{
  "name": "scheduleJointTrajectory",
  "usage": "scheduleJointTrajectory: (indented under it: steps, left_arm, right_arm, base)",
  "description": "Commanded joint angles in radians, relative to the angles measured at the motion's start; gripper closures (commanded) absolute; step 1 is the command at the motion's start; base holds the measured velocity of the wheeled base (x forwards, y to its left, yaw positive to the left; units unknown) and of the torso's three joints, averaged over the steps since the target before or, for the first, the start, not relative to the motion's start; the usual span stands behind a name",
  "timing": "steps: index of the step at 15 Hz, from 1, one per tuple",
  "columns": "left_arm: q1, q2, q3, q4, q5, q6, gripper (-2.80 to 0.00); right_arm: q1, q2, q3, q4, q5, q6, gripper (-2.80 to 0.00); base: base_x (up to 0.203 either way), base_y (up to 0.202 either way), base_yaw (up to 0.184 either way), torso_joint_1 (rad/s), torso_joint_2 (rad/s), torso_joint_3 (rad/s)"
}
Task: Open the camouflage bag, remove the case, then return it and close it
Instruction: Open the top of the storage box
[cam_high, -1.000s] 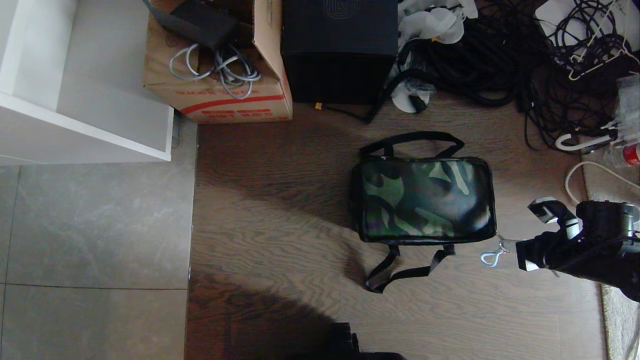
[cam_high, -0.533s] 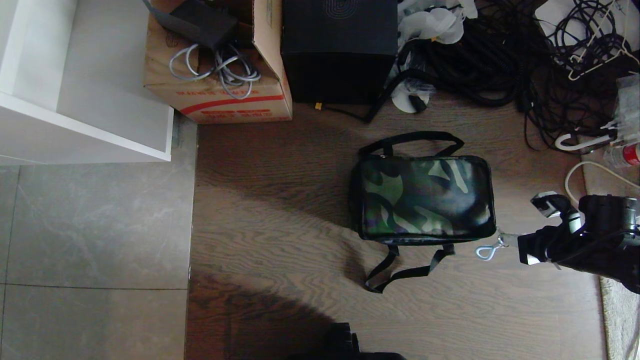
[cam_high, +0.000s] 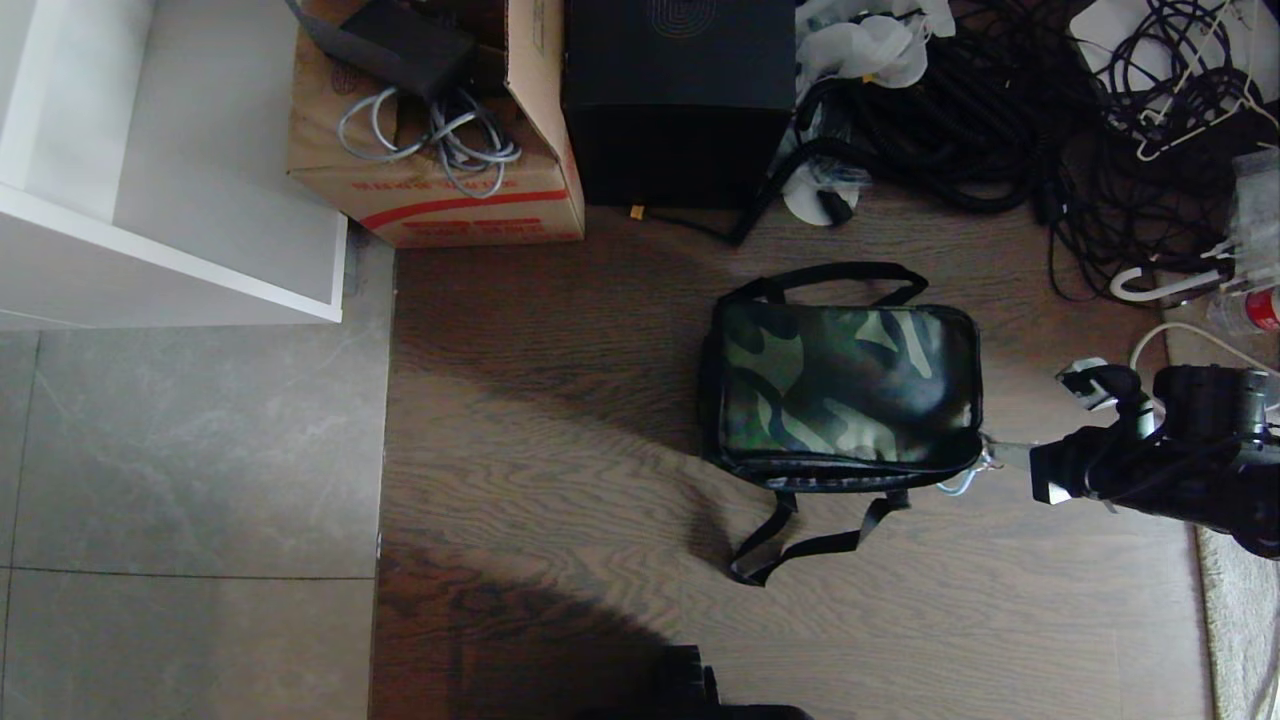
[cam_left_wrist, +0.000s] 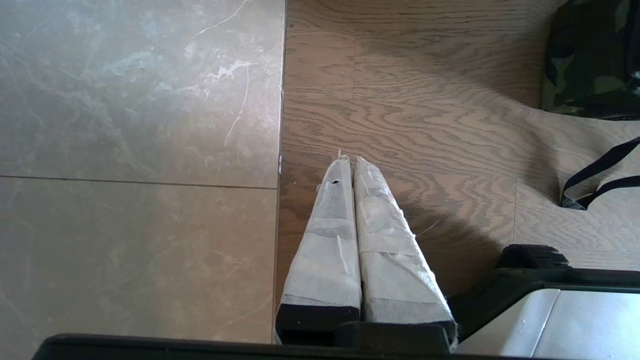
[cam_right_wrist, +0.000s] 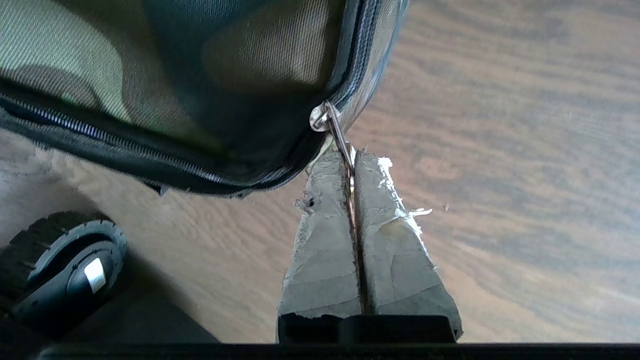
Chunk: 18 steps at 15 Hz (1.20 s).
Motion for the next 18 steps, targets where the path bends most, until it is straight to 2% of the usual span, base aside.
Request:
scheduleJointTrajectory:
  steps: [1, 7, 18]
  left_arm:
    - [0.0, 0.0, 0.0, 0.0, 0.0, 0.0, 0.0]
    - [0.0, 0.0, -0.001, 0.0, 0.0, 0.0, 0.0]
    - [0.0, 0.0, 0.0, 0.0, 0.0, 0.0, 0.0]
  right_arm:
    - [-0.001, 0.012, -0.025, -0.005, 0.005, 0.006, 0.0]
    - [-0.024, 0.047, -0.121, -0.006, 0.004, 0.018, 0.0]
    - [-0.046, 0.005, -0.153, 0.0, 0.004, 0.037, 0.0]
  base:
    - [0.0, 0.0, 0.0, 0.0, 0.0, 0.0]
    - [0.0, 0.0, 0.0, 0.0, 0.0, 0.0]
    - [0.0, 0.0, 0.0, 0.0, 0.0, 0.0]
